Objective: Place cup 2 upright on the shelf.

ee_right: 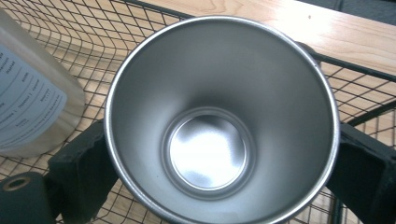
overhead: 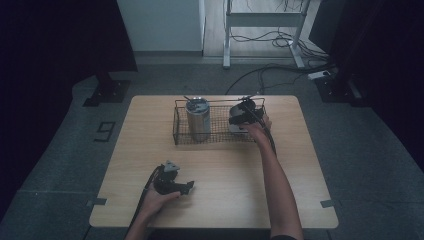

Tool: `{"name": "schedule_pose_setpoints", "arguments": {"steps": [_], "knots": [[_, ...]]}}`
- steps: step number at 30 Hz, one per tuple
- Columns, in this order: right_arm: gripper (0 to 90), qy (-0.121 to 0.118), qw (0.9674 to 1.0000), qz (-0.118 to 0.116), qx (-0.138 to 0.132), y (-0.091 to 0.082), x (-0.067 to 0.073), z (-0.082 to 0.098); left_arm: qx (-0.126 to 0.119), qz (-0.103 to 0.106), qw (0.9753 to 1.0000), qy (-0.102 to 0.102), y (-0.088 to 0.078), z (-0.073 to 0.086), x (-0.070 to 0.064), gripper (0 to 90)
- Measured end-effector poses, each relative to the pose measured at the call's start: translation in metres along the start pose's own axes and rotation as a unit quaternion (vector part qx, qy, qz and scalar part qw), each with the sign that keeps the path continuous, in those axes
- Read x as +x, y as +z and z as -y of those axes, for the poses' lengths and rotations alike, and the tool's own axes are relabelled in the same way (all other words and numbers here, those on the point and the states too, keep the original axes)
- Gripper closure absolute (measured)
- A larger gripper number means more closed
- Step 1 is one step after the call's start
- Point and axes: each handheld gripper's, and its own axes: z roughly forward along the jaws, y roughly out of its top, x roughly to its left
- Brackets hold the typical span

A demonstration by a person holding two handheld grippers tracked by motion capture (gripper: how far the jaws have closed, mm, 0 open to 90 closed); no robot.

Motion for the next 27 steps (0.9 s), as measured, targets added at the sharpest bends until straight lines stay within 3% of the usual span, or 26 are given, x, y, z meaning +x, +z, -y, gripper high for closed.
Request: {"name": "schedule_pose_setpoints", "arguments": {"steps": [5,10,12,27], "knots": [[2.5,0.008,0.9999,0.002,-0.015,-0.004,0.002,-0.001,0.000,0.000,1.0000,0.001,0.000,0.000,0.000,14.3],[1.3,0.019,0.9987,-0.006,-0.046,-0.015,0.000,-0.003,0.000,-0.001,1.0000,0.002,0.000,0.000,-0.001,14.3],[2.5,0.028,0.9968,-0.007,-0.075,-0.024,-0.001,0.000,0.001,0.000,1.0000,0.002,0.000,0.000,-0.001,14.3],[8.1,0.027,0.9927,-0.007,-0.118,-0.059,-0.007,0.028,-0.004,-0.007,1.0000,0.005,-0.002,-0.001,-0.003,14.3]]}}
